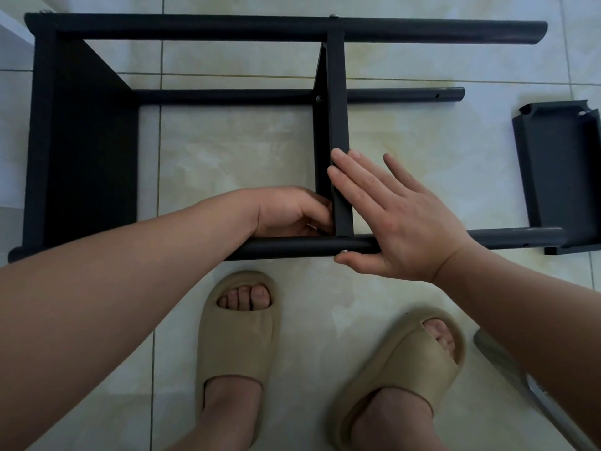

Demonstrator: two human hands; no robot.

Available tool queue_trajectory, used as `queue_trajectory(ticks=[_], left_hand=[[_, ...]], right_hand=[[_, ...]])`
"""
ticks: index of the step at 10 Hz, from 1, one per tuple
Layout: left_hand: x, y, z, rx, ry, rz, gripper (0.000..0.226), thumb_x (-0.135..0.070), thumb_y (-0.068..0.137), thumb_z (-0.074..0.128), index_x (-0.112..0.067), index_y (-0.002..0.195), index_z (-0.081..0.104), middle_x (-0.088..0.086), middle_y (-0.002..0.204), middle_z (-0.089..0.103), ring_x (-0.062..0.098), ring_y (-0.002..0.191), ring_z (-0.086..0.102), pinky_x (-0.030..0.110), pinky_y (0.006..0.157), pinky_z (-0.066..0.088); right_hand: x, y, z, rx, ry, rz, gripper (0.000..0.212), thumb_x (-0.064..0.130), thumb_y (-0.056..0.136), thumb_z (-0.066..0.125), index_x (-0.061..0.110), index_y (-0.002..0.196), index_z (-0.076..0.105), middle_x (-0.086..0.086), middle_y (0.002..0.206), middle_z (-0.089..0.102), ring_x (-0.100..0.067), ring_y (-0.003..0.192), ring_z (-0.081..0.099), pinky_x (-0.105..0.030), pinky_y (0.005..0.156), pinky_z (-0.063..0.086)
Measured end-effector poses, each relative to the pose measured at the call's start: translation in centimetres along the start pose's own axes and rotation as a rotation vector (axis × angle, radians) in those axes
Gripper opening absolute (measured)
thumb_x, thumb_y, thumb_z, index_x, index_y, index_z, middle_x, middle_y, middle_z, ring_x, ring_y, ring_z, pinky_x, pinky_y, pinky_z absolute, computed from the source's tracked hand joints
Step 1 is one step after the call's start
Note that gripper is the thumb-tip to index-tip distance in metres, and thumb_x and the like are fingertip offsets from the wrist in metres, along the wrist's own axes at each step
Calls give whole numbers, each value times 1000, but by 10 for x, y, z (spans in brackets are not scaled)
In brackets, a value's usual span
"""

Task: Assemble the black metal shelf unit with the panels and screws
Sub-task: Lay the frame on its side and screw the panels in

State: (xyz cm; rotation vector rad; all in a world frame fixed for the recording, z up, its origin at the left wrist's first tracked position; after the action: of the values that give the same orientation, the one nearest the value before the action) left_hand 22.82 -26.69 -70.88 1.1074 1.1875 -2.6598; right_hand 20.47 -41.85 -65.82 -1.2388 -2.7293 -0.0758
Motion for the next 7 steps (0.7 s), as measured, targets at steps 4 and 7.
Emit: queue_trajectory(ticks=[4,7], left_hand=[[-1,1,-5,-33,-13,6,13,11,89,48,2,93,57,8,70,62,15,61,63,23,60,51],[5,3,-8,-66,62,-17,20,3,91,58,-8,80,71,9,75,71,18,67,70,24,61,54]], right_hand=[[0,0,0,3,5,1,97,72,90,42,4,158,26,-11,167,17,-27,155,18,-56,123,23],[0,0,0,10,1,2,98,72,90,43,4,159,26,-10,168,17,-27,155,18,-56,122,23]])
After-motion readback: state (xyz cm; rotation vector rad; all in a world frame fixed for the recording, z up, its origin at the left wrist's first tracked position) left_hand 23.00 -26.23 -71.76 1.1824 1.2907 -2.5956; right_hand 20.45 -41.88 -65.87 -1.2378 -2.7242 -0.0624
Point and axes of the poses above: each hand's wrist, its own y-axis towards the middle knuckle, its own z-axis out of the palm, x = y × z, the point moved 4 cm from there along y, towards the middle knuckle
